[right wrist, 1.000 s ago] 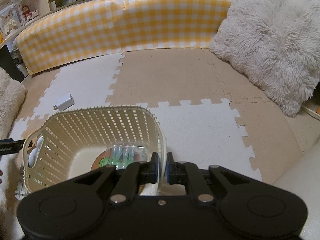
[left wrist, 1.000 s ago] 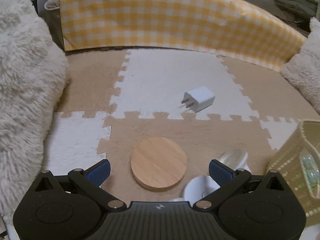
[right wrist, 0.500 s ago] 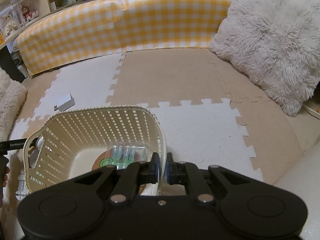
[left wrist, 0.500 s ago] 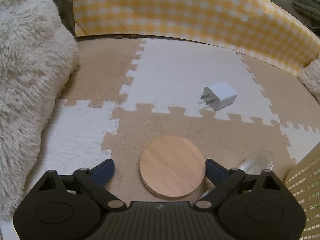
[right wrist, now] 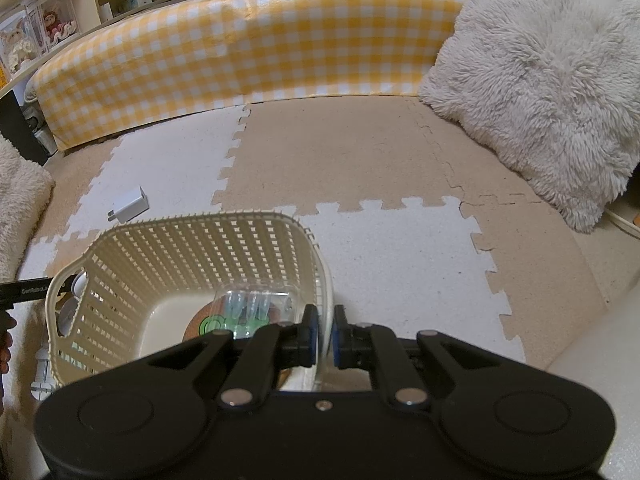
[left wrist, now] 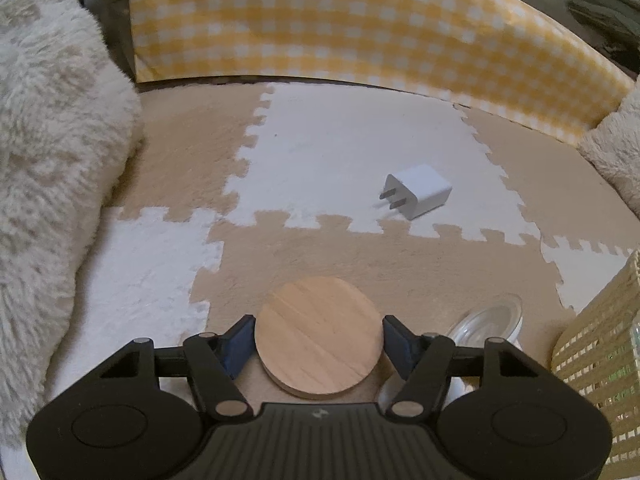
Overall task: Organize rigid objects
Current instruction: 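Grasp the round wooden lid with the left tool and lift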
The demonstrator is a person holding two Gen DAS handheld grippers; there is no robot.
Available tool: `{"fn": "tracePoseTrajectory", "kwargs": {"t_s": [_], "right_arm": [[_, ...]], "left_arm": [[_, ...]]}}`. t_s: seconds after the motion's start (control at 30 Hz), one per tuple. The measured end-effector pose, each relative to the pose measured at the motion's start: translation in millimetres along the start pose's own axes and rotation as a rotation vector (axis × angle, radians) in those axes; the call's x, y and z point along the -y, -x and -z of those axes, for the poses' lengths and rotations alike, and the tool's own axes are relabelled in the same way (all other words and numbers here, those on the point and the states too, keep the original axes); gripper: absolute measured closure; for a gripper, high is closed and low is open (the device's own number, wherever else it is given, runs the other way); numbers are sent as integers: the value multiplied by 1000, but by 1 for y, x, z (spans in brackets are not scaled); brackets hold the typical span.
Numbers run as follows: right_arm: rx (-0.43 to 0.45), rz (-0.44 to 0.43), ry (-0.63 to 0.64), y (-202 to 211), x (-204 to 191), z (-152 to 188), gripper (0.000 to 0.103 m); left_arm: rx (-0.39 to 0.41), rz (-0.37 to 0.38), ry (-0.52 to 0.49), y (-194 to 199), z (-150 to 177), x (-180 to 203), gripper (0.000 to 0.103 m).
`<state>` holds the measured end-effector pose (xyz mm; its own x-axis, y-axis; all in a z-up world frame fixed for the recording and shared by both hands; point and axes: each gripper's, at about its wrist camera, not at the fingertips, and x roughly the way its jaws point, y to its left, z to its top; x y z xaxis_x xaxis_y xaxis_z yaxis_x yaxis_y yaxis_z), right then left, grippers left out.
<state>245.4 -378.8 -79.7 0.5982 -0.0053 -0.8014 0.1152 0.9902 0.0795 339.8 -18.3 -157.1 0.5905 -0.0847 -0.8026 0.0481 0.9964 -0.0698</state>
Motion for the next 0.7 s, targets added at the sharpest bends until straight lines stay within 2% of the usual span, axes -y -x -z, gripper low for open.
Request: {"fn": "tracePoseTrajectory", "kwargs": {"t_s": [0.13, 0.37, 0.7], "right_arm": [[0, 0, -1, 0, 0, 0, 95], [0, 0, -1, 0, 0, 0, 95], [0, -1, -1, 0, 0, 0, 95]], "left_arm": [[16, 3, 15, 9, 1, -6, 35], [76, 64, 14, 45, -4, -3, 35], [126, 295, -67, 105, -11, 56, 35]]}}
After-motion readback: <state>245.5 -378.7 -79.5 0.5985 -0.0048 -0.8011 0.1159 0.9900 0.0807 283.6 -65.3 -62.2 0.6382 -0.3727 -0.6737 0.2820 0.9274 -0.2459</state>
